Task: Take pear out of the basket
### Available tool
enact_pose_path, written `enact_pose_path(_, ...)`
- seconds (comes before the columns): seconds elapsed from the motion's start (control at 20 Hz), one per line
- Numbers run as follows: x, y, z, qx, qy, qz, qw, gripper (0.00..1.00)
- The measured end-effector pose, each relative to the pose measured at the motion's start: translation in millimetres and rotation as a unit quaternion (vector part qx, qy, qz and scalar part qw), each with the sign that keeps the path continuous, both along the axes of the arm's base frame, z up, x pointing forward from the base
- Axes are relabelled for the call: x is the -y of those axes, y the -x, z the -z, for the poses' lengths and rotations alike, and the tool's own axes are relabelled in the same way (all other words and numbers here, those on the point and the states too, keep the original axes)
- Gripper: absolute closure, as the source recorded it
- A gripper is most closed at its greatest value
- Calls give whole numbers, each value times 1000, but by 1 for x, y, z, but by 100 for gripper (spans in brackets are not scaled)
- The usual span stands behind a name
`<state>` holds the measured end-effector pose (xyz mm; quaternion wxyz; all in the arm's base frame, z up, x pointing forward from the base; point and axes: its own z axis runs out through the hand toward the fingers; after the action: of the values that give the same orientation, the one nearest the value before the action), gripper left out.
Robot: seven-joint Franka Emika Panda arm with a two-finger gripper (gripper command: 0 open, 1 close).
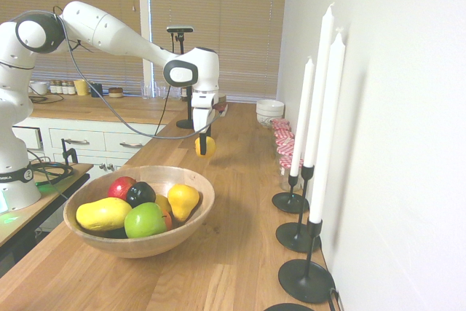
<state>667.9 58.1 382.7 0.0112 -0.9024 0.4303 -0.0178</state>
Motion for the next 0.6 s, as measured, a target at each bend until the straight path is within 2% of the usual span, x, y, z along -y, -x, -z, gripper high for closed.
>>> enact_pose_path(0.1,-7,4,13,1,0,-3,1000,100)
enact_pose_path(0.15,-11,7,19,0,0,-5,1000,0)
enact_pose_path(0.6,-18,29,25,4,-2,-4,1000,0)
